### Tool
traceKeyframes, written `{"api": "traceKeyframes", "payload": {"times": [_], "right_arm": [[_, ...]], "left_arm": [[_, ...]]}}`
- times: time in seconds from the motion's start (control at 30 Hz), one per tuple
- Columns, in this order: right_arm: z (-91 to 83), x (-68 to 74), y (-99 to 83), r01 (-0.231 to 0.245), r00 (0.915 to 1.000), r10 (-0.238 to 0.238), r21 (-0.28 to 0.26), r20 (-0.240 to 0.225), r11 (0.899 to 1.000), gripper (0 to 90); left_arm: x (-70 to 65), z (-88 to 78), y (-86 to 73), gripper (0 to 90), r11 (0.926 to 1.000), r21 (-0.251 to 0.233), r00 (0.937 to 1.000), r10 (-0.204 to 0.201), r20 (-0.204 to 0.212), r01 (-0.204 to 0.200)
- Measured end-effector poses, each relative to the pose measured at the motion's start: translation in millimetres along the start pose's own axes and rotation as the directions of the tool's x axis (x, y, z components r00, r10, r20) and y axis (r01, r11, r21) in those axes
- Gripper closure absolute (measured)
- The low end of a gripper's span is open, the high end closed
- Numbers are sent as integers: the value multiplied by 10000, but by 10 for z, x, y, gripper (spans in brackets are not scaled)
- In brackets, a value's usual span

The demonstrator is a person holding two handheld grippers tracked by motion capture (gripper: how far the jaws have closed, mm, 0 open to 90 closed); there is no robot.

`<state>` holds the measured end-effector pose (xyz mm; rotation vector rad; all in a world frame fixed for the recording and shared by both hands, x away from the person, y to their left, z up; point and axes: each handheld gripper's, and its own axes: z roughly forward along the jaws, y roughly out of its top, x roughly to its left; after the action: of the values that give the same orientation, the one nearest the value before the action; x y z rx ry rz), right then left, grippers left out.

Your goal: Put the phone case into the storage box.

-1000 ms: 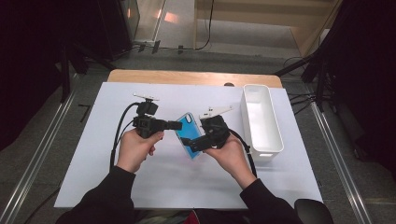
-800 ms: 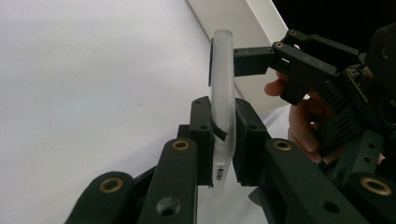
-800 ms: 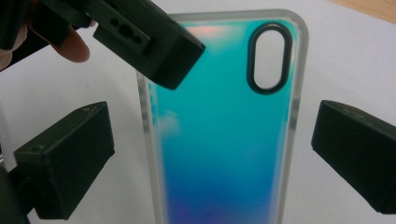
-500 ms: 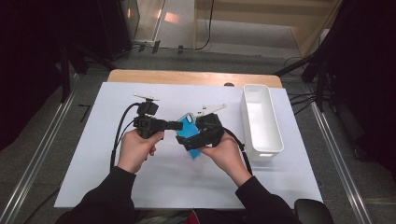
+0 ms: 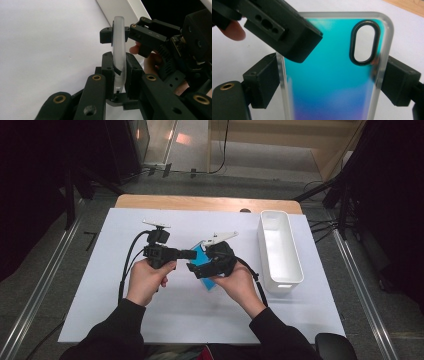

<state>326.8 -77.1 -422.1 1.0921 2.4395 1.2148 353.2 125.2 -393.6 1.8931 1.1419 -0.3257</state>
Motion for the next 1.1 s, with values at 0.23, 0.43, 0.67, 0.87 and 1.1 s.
{"api": "traceKeyframes", "payload": {"times": [0.23, 0.43, 0.67, 0.87, 1.1], "right_arm": [[-9, -15, 1, -49, 10000, 49, 98, -34, 9999, 147], [-24, -30, 16, -5, 10000, 7, 164, -88, 9999, 153], [-35, -34, 25, -1, 9998, 7, 288, -200, 9996, 155], [-34, -35, 29, 77, 9994, -62, 449, -347, 9990, 155], [-39, -53, 22, 117, 9978, -80, 567, -651, 9983, 155]], "left_arm": [[-4, 10, -5, 799, 10000, 17, 10000, -49, 14, 49], [-15, 13, -3, 798, 10000, 28, 10000, -66, 49, 66], [-32, 4, 2, 793, 9997, 102, 9998, 204, 0, -204], [-48, -46, 23, 709, 9993, -25, 9993, 368, -101, -368], [-18, -139, 55, 602, 9995, -164, 9996, 275, 39, -275]]}}
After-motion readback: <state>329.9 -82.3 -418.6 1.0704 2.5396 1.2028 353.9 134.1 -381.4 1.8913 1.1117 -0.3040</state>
